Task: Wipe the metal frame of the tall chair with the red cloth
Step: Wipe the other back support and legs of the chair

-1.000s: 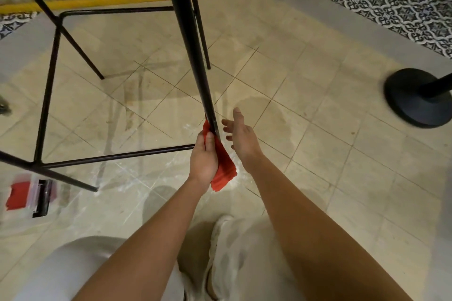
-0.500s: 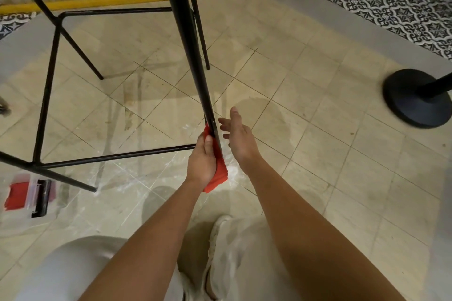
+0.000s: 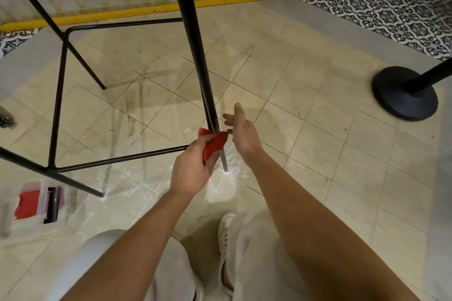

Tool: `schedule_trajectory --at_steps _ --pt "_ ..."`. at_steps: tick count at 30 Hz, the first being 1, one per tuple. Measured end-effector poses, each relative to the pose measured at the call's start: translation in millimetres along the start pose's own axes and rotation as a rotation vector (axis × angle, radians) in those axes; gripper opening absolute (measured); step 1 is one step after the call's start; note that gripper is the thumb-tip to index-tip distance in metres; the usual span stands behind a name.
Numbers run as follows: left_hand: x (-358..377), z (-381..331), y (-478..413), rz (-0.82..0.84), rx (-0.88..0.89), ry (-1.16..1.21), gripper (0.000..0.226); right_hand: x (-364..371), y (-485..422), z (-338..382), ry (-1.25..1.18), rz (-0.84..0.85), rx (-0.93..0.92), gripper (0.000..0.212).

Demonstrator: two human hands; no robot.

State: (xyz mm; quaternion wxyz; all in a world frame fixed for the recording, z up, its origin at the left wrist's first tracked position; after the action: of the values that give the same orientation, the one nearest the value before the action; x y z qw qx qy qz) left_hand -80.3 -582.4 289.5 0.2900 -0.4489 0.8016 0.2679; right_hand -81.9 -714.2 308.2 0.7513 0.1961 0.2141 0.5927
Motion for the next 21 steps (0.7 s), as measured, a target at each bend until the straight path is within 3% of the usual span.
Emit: schedule_trajectory --at_steps 4,9,14,21 --pt "-22.3 -36.2 -0.1 -0.102 0.293 -0.319 0.041 -14.2 9.6 2.3 -0.025 -0.073 -0.040 0.067" --pt "-39.1 -58.4 -17.9 -0.149 0.152 -0.578 0.051 -22.5 17.9 -0.6 -0.043 -0.089 -0.036 0.067" --pt "-9.6 -37.6 -32.3 0.112 -0.102 -0.612 0.052 -16.3 13.9 -0.2 -0.033 -0.047 -0.034 0.070" --pt "22.4 -19.8 -36.2 -0.053 0.131 -0.881 0.056 -14.6 -2.6 -17.9 0.048 0.013 0.108 0.073"
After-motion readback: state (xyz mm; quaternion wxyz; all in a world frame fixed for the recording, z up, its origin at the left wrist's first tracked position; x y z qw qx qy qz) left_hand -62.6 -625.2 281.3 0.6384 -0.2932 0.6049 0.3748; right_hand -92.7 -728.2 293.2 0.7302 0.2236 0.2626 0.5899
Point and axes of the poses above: each hand's wrist, its own y-axis away from the middle knuckle, its own x-axis out of the palm, z = x × y, the point moved 5 cm from there along -y, towards the middle knuckle, and after that the axes turned 10 degrees about z, right-handed, at the moved point
